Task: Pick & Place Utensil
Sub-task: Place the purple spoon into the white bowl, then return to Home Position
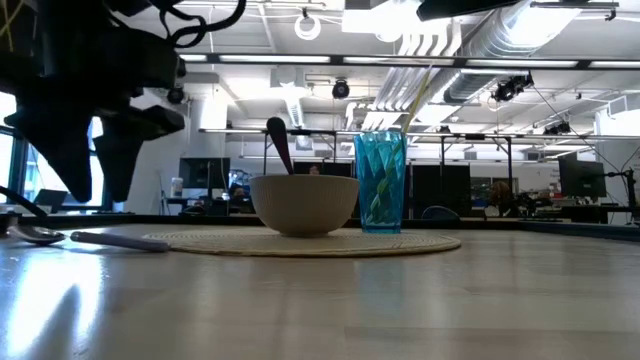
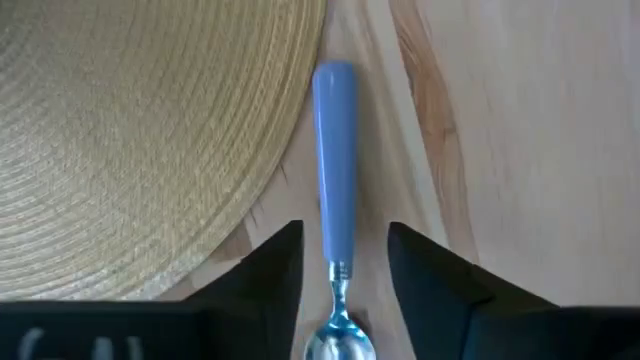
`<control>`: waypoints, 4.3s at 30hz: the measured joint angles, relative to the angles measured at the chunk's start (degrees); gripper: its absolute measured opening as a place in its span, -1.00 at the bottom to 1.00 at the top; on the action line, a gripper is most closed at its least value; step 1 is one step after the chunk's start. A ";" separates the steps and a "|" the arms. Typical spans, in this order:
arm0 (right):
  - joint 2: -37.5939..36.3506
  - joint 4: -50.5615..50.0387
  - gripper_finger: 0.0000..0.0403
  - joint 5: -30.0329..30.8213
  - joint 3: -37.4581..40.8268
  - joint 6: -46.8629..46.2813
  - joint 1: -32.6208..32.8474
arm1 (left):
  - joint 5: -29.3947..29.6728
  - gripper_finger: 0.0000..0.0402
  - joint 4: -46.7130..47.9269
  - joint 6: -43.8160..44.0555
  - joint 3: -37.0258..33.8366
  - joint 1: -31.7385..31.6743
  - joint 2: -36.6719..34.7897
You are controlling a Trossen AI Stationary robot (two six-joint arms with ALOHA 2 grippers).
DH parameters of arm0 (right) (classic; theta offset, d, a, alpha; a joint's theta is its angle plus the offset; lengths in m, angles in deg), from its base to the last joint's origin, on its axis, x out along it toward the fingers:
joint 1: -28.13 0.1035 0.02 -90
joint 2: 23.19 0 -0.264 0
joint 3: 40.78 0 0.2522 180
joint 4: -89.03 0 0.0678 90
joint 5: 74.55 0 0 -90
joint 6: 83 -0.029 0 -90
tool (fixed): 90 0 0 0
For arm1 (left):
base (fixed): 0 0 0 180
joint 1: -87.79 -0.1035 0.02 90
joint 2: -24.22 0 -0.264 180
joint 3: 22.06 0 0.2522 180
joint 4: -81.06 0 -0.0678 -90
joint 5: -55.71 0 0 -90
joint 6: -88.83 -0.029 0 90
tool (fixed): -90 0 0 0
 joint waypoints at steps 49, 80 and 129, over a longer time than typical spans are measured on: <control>-3.91 1.28 -0.51 2.05 0.00 2.63 4.97 | 4.77 -0.73 2.99 4.13 5.00 -0.02 -0.04; -3.93 0.79 -0.51 -0.30 0.00 0.24 4.94 | -18.13 -0.73 -37.58 -23.06 12.40 -32.92 13.00; -4.32 1.74 -0.51 -2.89 0.00 -1.43 4.82 | -13.71 -0.39 -36.76 -15.93 13.03 -33.68 15.45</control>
